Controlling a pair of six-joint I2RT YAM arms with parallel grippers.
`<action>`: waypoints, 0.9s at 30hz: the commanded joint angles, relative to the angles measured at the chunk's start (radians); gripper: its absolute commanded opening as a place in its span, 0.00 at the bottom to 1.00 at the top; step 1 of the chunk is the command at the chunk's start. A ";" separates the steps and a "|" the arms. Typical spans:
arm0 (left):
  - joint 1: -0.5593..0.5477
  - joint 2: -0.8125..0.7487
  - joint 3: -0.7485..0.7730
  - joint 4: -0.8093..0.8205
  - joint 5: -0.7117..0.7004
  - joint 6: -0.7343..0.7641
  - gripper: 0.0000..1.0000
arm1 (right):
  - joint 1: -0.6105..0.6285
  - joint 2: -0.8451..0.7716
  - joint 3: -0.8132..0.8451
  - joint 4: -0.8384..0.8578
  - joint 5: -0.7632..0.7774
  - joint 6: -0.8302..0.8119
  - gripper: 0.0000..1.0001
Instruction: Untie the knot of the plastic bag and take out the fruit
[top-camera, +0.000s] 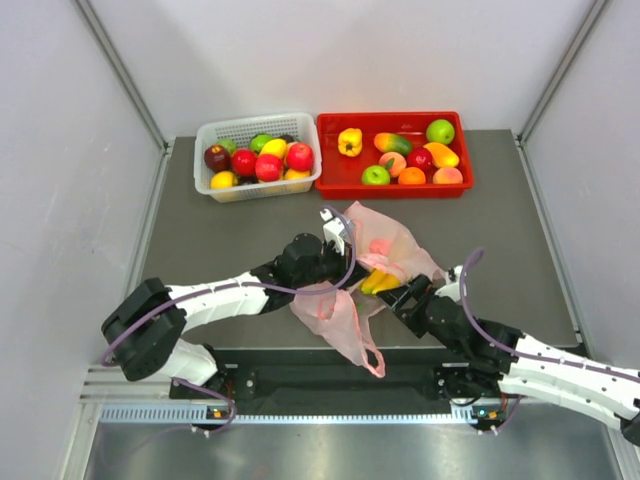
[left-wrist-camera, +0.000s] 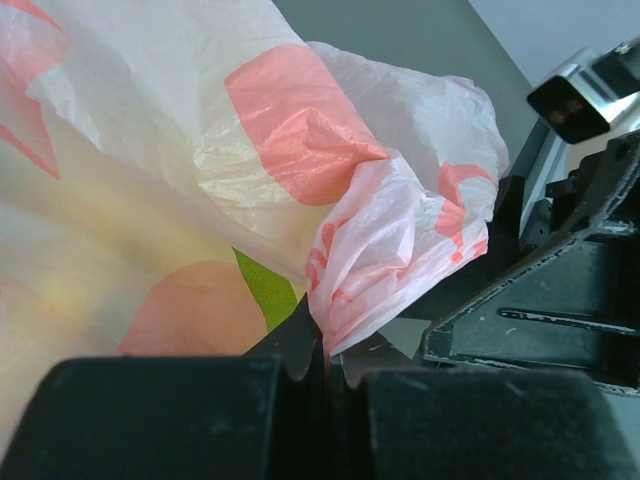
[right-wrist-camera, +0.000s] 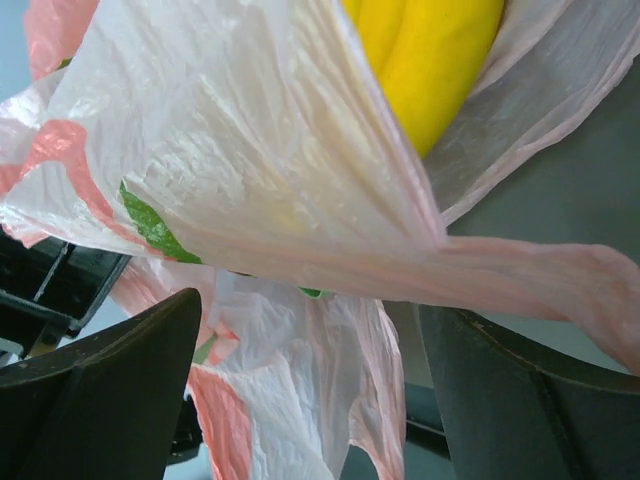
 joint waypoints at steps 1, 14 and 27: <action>-0.011 0.005 -0.002 0.079 -0.001 -0.010 0.00 | 0.016 0.022 -0.010 0.122 0.058 0.080 0.88; -0.023 -0.024 -0.025 0.087 -0.001 -0.016 0.00 | -0.004 0.221 -0.055 0.344 0.081 0.174 0.83; -0.042 -0.034 -0.045 0.110 0.010 -0.033 0.00 | -0.105 0.381 -0.058 0.490 0.039 0.168 0.71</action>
